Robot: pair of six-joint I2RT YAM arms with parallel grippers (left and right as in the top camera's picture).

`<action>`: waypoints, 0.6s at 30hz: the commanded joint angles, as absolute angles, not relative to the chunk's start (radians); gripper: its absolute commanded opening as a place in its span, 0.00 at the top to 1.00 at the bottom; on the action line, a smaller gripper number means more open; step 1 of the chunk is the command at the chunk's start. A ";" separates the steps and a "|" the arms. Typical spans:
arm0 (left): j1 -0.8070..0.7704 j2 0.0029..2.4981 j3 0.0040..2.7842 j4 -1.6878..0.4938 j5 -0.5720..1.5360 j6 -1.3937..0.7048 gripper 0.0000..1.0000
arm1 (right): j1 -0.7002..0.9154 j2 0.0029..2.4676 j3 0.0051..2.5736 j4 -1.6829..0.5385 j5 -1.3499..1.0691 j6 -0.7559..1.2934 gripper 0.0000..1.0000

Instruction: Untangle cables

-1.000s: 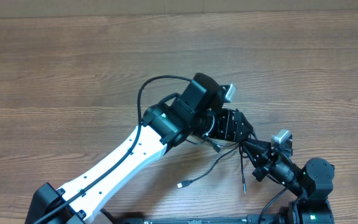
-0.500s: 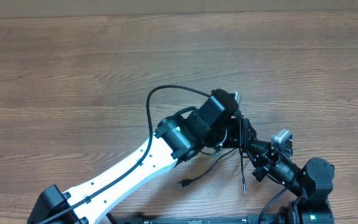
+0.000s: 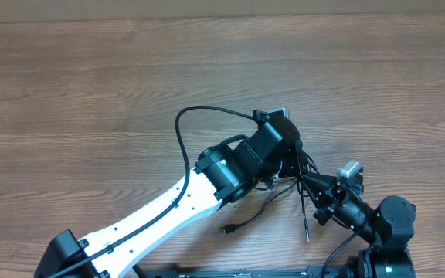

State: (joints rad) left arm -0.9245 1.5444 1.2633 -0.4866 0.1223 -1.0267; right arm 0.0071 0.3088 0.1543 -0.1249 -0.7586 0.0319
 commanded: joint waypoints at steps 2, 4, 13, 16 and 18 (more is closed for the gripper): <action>-0.931 1.517 1.280 -0.490 0.098 -1.037 0.79 | 0.005 0.304 0.150 -0.117 -0.761 0.025 0.96; -0.933 1.517 1.280 -0.491 0.098 -1.037 0.82 | 0.005 0.304 0.150 -0.117 -0.761 0.025 0.96; -0.965 1.517 1.280 -0.490 0.097 -1.037 0.91 | 0.005 0.304 0.150 -0.117 -0.761 0.025 0.96; -0.971 1.517 1.280 -0.490 0.097 -1.037 0.96 | 0.005 0.304 0.150 -0.117 -0.761 0.025 0.96; -0.973 1.517 1.280 -0.490 0.097 -1.037 0.95 | 0.005 0.304 0.150 -0.117 -0.761 0.025 0.96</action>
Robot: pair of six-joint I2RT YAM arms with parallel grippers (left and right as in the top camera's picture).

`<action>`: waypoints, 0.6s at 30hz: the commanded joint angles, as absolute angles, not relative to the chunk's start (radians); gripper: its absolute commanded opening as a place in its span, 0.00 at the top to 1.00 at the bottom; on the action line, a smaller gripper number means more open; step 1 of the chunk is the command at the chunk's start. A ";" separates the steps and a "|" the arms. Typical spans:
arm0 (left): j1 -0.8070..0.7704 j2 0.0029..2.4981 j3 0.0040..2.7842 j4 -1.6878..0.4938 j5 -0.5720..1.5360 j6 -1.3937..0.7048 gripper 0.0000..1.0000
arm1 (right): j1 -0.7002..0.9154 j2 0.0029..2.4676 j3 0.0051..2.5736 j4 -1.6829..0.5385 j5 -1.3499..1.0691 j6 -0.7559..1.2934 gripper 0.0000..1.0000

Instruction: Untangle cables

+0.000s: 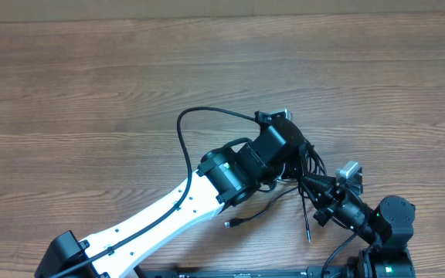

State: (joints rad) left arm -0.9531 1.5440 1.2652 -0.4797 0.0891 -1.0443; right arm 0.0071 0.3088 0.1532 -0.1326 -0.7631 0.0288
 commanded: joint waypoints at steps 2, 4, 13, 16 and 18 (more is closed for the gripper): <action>-0.975 1.517 1.280 -0.490 0.097 -1.037 0.96 | 0.005 0.304 0.150 -0.117 -0.761 0.025 0.96; -0.976 1.517 1.280 -0.490 0.098 -1.037 0.96 | 0.005 0.304 0.150 -0.117 -0.761 0.025 0.96; -0.976 1.516 1.280 -0.490 0.098 -1.037 0.95 | 0.005 0.304 0.150 -0.117 -0.760 0.025 0.66; -0.974 1.516 1.280 -0.489 0.097 -1.037 0.96 | 0.005 0.305 0.150 -0.117 -0.760 0.025 0.64; -0.974 1.516 1.280 -0.489 0.097 -1.037 0.96 | 0.005 0.304 0.150 -0.117 -0.760 0.025 0.64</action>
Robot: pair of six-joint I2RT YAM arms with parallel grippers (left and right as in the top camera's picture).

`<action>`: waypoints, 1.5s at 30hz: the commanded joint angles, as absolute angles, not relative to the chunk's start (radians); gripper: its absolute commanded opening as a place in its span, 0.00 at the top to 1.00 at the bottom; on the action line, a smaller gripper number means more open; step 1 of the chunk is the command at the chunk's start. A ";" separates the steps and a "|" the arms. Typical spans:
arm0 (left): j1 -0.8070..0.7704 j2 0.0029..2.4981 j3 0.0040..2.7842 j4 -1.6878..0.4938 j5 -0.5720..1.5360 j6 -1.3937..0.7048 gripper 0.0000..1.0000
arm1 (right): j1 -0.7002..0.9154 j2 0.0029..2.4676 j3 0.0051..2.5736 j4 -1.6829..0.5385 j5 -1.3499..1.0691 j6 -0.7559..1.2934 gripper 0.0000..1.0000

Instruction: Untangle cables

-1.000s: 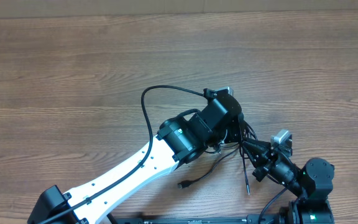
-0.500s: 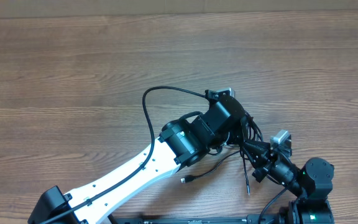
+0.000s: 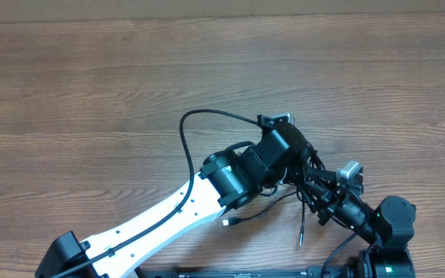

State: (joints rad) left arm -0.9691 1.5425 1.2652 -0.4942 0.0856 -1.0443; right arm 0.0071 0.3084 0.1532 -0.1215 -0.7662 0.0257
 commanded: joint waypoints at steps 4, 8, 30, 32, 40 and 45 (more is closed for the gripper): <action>-0.960 1.514 1.280 -0.491 0.097 -1.036 0.95 | 0.005 0.305 0.150 -0.117 -0.760 0.025 0.61; -0.897 1.502 1.280 -0.530 0.109 -1.132 0.95 | 0.005 0.304 0.150 -0.121 -0.760 0.025 0.62; -0.748 1.494 1.280 -0.485 0.501 -1.366 0.95 | 0.005 0.304 0.150 -0.142 -0.731 0.025 0.69; -0.748 1.494 1.280 -0.476 0.519 -1.390 0.96 | 0.005 0.305 0.150 -0.143 -0.731 0.025 0.78; -0.744 1.494 1.280 -0.356 0.638 -1.506 0.96 | 0.005 0.305 0.150 -0.144 -0.727 0.025 0.96; -0.743 1.494 1.280 -0.279 0.690 -1.596 0.96 | 0.005 0.304 0.150 -0.144 -0.726 0.025 0.96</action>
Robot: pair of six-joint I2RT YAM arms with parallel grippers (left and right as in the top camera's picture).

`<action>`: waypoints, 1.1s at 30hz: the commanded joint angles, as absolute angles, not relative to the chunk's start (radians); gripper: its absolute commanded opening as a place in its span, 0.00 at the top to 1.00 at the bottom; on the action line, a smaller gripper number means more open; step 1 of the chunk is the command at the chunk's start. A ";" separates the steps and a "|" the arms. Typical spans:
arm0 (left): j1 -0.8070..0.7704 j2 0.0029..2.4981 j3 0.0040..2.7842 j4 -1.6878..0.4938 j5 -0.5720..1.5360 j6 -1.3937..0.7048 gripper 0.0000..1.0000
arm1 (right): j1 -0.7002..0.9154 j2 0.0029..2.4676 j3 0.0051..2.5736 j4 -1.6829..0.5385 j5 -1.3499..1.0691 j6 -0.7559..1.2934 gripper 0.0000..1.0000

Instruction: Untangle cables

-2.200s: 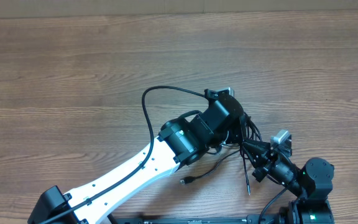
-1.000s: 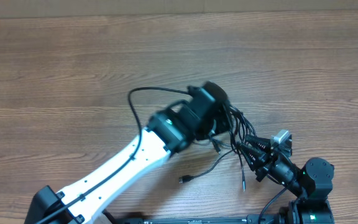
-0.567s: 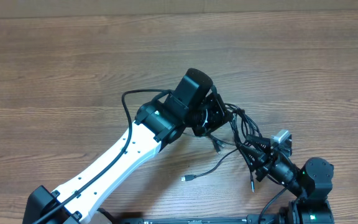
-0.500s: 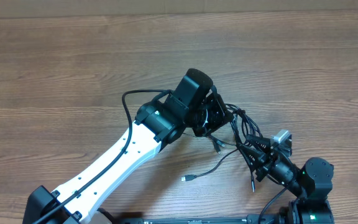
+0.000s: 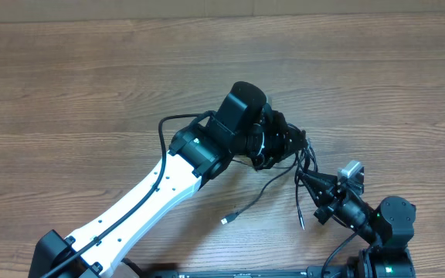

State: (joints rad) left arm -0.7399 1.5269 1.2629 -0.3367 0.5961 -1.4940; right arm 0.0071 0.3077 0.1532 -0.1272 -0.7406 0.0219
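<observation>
A tangle of thin black cables (image 5: 306, 158) hangs between my two grippers in the overhead view. My left gripper (image 5: 288, 145) is lifted and turned to the right, shut on the upper part of the bundle; its fingers are mostly hidden under the wrist. Just below and to the right, my right gripper (image 5: 314, 185) is shut on the lower strands. One loose cable end with a plug (image 5: 227, 221) lies on the table toward the front. Another loose tip (image 5: 301, 225) dangles beside the right gripper.
The wooden table (image 5: 91, 85) stretches wide to the left and back. The left arm's white link (image 5: 141, 205) crosses the front left. The right arm's base (image 5: 392, 220) sits at the front right corner.
My left arm has lifted and swung its wrist back and to the left, with the gripper now pointing right. The cable bundle is stretched upward. The right gripper has stayed where it was.
My left gripper first sat low over the tangle, next to the right gripper, which held strands. Over the two later moments it crept right and the loose ends shifted a little. Now the left gripper is raised and turned, and the bundle is pulled taut between the grippers.
</observation>
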 commanded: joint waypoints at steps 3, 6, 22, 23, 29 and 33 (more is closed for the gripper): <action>-0.730 1.494 1.280 -0.233 0.741 -1.648 0.96 | 0.005 0.304 0.150 -0.144 -0.726 0.025 0.96; -0.715 1.494 1.280 -0.196 0.789 -1.681 0.96 | 0.005 0.304 0.150 -0.144 -0.726 0.025 0.96; -0.574 1.494 1.280 -0.074 0.968 -1.678 0.96 | 0.005 0.304 0.150 -0.189 -0.690 -0.002 0.96; -0.574 1.494 1.280 -0.075 0.962 -1.622 0.96 | 0.005 0.305 0.150 -0.189 -0.690 -0.002 0.96; -0.589 1.497 1.280 -0.117 0.899 -1.119 0.86 | 0.005 0.304 0.150 -0.189 -0.690 -0.002 0.96; -0.610 1.497 1.280 -0.282 0.765 -0.923 0.78 | 0.005 0.305 0.150 -0.189 -0.690 -0.002 0.96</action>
